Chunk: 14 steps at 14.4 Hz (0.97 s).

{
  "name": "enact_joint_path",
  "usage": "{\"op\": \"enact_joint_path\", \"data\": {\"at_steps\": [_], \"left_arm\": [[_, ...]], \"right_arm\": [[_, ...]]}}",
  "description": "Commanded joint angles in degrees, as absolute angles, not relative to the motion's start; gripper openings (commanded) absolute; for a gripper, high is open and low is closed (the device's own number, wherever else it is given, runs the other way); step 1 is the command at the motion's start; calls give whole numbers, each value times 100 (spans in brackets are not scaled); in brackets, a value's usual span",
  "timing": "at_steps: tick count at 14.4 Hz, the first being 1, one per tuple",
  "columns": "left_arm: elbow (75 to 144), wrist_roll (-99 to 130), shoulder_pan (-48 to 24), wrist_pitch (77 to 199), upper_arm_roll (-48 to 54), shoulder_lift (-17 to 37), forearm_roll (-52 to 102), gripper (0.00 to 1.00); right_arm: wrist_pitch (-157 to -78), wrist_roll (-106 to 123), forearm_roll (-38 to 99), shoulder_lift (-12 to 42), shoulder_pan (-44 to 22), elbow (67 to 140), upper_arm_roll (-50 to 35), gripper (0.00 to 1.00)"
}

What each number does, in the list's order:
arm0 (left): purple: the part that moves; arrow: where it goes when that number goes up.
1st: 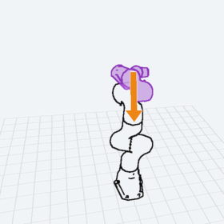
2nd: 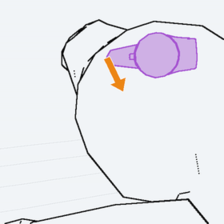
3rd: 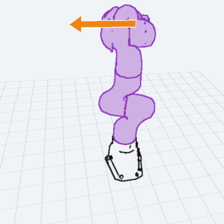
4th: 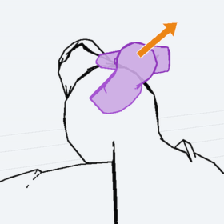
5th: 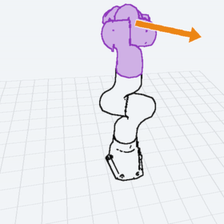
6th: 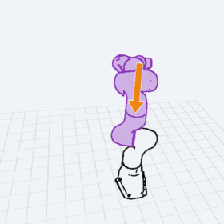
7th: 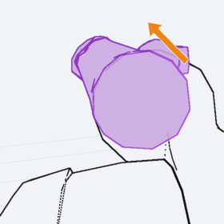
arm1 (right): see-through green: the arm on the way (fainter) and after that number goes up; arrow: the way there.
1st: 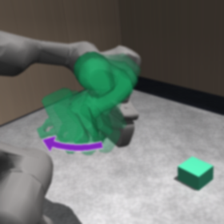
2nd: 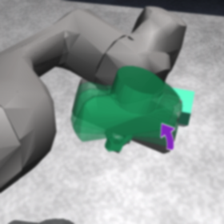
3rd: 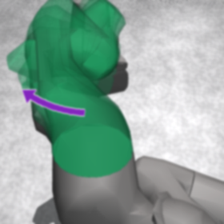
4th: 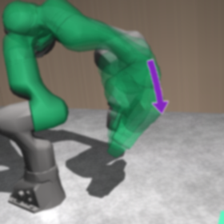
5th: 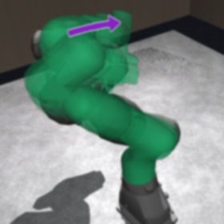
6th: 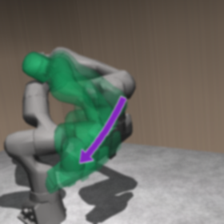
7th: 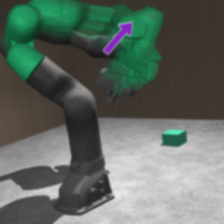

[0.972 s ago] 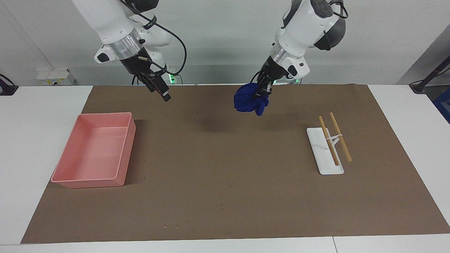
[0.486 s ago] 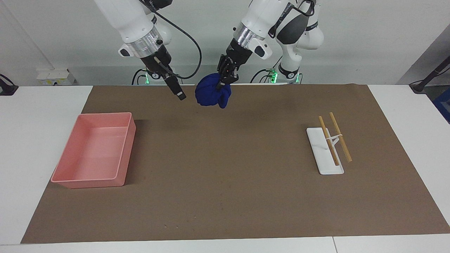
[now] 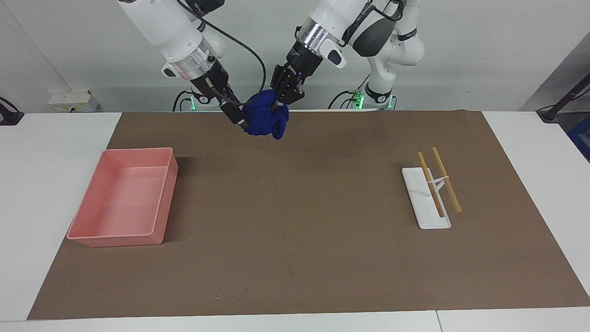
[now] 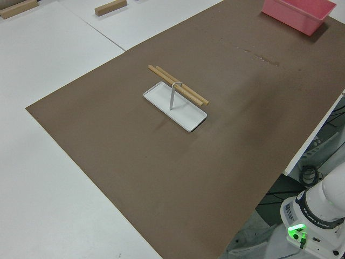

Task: Wipe water with towel using both arms
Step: 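Carry the cloth with the left gripper while the right gripper approaches, then close the right gripper on the blue cloth held by the left gripper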

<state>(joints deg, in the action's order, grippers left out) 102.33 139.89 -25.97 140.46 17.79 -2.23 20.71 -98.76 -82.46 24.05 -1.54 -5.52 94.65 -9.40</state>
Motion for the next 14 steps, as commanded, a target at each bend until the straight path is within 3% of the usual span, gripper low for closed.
{"op": "enact_joint_path", "data": {"at_steps": [1, 7, 9, 10, 11, 14], "left_arm": [[10239, 14361, -2760, 14361, 1705, -237, 1802, 0], [10388, 14361, -2944, 14449, 1705, -228, 1793, 0], [10415, 14361, -2988, 14440, 1705, -246, 1793, 0], [10415, 14361, -2997, 14440, 1705, -246, 1793, 0], [10406, 14361, -3032, 14449, 1705, -246, 1793, 0], [10336, 14562, -3041, 14458, 1696, -220, 1793, 0]], "right_arm": [[-9922, -8323, 2610, -237, -501, 9676, -976, 100], [-10265, -8411, 3022, -167, -501, 9598, -976, 97], [-10423, -8394, 3251, -176, -501, 9624, -976, 55], [-10450, -8385, 3287, -176, -501, 9624, -976, 21], [-10450, -8359, 3339, -167, -492, 9624, -976, 0], [-10468, -8271, 3305, -176, -501, 9633, -984, 0]]}}
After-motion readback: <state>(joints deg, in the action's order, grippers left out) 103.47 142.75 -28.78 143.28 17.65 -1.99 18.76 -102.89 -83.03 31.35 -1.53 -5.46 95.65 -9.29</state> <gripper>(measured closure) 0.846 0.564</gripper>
